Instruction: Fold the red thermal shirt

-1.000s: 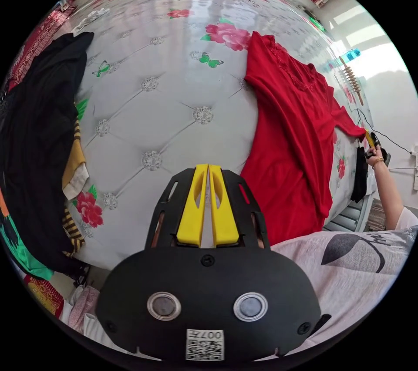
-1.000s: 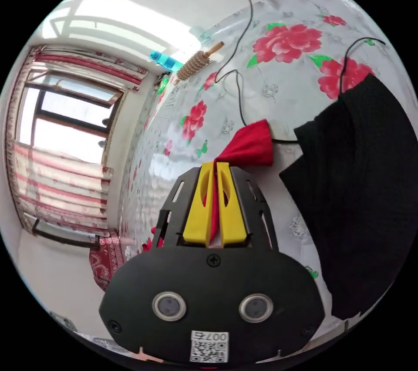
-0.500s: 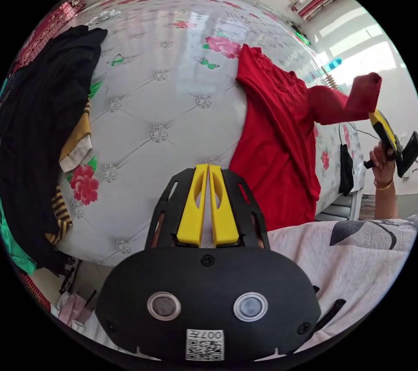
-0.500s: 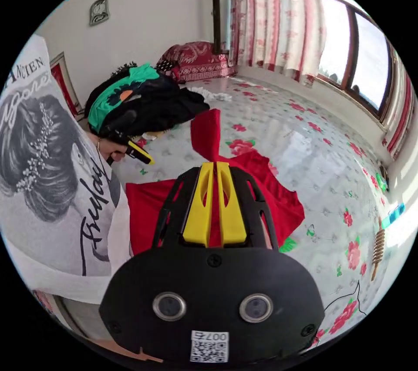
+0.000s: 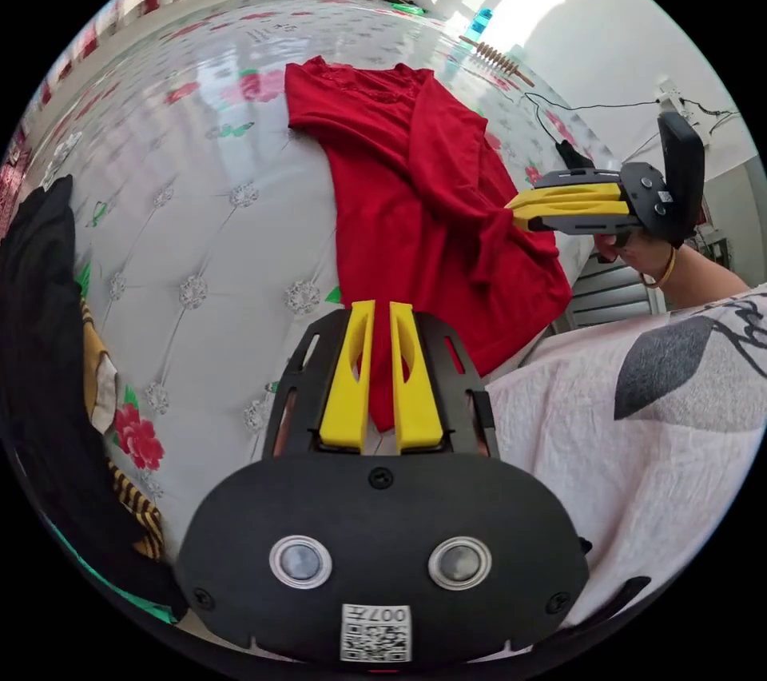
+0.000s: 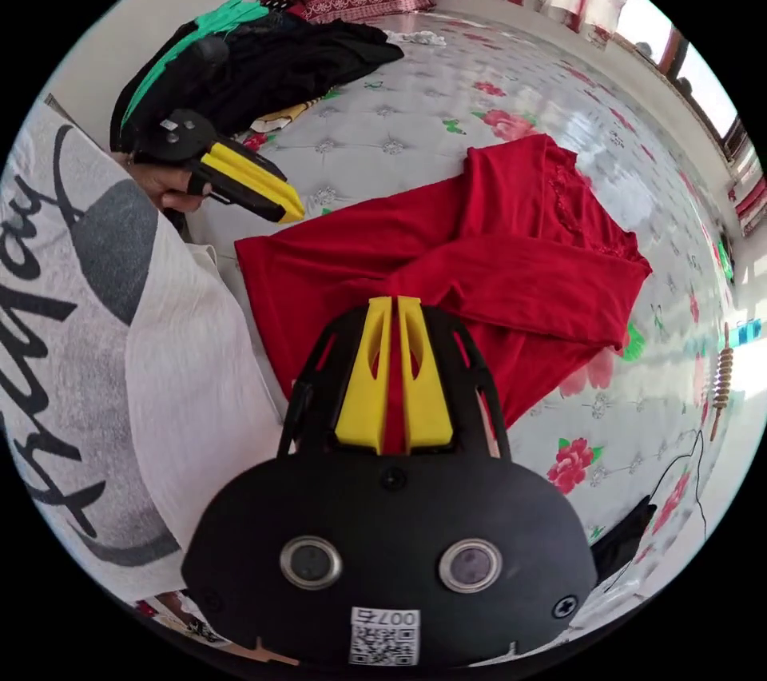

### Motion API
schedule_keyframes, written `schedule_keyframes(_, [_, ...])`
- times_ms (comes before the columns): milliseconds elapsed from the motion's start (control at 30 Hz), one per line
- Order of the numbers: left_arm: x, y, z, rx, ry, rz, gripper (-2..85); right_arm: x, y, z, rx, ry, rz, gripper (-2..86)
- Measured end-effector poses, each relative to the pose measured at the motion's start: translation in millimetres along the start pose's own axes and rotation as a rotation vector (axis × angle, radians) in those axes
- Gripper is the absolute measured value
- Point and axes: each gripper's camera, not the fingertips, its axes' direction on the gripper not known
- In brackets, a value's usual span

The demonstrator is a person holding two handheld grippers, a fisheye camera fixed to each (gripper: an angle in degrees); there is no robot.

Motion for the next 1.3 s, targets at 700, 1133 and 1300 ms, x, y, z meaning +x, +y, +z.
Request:
schedule_keyframes(700, [39, 1, -11, 0.02, -0.02, 0.06, 5.1, 25, 27, 88, 0.019, -0.059, 0.228, 1.5])
schedule_keyframes(1133, [44, -27, -18, 0.002, -0.009, 0.028, 6.3, 31, 5, 164, -0.202, 0.079, -0.059, 0.7])
schedule_keyframes(1300, [52, -30, -23, 0.068, 0.029, 0.131, 7.8, 103, 41, 78, 0.157, -0.146, 0.047, 0.1])
